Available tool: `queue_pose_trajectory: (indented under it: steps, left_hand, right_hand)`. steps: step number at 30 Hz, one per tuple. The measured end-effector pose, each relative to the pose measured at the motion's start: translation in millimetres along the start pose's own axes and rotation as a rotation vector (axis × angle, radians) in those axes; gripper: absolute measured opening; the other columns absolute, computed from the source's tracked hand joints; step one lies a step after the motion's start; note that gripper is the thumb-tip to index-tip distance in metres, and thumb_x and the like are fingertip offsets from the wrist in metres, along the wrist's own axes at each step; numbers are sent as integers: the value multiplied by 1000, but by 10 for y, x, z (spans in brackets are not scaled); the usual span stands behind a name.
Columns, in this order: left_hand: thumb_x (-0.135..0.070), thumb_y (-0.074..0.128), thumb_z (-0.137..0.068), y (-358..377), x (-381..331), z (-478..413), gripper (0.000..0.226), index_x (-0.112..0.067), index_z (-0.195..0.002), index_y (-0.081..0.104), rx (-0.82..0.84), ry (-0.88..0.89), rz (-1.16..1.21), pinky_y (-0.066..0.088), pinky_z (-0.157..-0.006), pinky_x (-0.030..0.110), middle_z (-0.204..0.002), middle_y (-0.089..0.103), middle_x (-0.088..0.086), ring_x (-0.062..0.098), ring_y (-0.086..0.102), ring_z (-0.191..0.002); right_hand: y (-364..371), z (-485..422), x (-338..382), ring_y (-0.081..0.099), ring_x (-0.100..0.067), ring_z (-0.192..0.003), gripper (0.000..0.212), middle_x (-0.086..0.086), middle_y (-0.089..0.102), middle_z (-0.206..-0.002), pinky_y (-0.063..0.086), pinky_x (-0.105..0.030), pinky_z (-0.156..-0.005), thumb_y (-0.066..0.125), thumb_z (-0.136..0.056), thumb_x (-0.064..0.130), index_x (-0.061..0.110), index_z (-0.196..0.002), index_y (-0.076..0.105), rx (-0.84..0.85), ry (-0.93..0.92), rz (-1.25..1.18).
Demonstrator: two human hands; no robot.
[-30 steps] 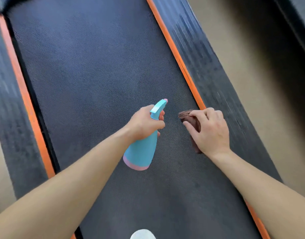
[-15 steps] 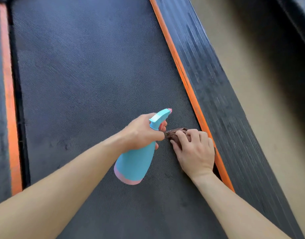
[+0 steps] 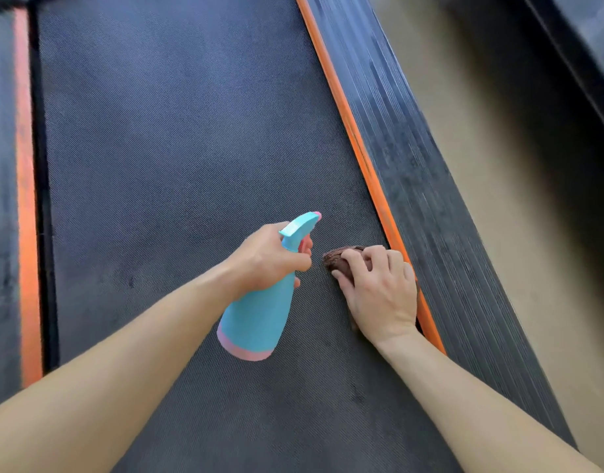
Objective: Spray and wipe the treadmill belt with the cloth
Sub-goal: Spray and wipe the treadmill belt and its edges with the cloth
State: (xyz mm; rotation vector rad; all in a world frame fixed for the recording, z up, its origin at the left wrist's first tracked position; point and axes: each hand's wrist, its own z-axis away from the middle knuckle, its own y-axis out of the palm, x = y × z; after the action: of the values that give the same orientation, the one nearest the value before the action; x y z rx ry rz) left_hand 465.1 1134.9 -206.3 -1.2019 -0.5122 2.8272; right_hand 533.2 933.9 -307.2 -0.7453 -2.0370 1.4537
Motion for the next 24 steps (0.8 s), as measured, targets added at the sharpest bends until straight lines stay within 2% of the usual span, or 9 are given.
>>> queue_pose_trajectory:
  steps: [2,4,9,12,14,17,19,24]
  left_hand:
    - [-2,69,-83,-39,6,-12,21,-6,-103,67,-30,3,46,54,-56,20,-104,73,10,14,69,-58]
    - [-6,71,-79,-86,7,-49,27,-10,-107,69,-68,14,61,54,-57,20,-110,75,7,15,71,-59]
    - [-3,68,-83,-266,7,-176,18,-13,-98,69,-138,18,59,52,-54,17,-97,72,-6,16,74,-59]
    - [-5,69,-83,-358,0,-188,23,-20,-100,70,-131,37,26,53,-61,20,-98,73,-8,18,77,-63]
    - [-6,70,-82,-406,18,-171,23,-21,-99,69,-116,36,22,55,-67,24,-101,74,-7,22,78,-66]
    - [-5,69,-83,-434,79,-140,23,-21,-100,68,-95,23,23,53,-63,17,-102,74,-7,22,78,-67]
    - [-5,69,-83,-435,112,-116,24,-22,-100,68,-79,12,25,55,-64,18,-101,73,-8,22,78,-67]
    - [-9,70,-81,-500,216,-108,28,-24,-105,69,-80,2,25,59,-83,33,-105,74,-5,21,79,-67]
  right_hand:
    - [40,-228,8,53,-32,-88,30,-7,57,-99,43,-43,-70,65,-91,48,23,-107,64,19,-29,57]
    - [144,-628,20,54,-34,-88,30,-10,58,-101,43,-45,-72,64,-92,47,22,-109,62,20,-3,116]
    - [419,-1663,227,56,-34,-97,29,-11,61,-107,44,-44,-77,65,-93,45,24,-112,63,61,168,204]
    - [372,-1599,237,56,-33,-92,26,-10,61,-102,44,-42,-73,66,-91,44,22,-104,64,49,163,251]
    - [238,-1251,129,55,-34,-89,27,-10,60,-99,43,-42,-70,65,-92,44,19,-102,62,36,66,271]
    - [64,-784,-56,53,-33,-83,27,-11,58,-94,41,-42,-66,63,-94,42,16,-96,60,86,-79,276]
    - [82,-784,-85,53,-33,-82,28,-11,57,-93,41,-42,-66,64,-93,42,14,-96,59,103,-62,297]
    - [388,-1530,159,58,-33,-87,27,-10,61,-96,45,-41,-72,66,-92,42,17,-99,60,5,72,345]
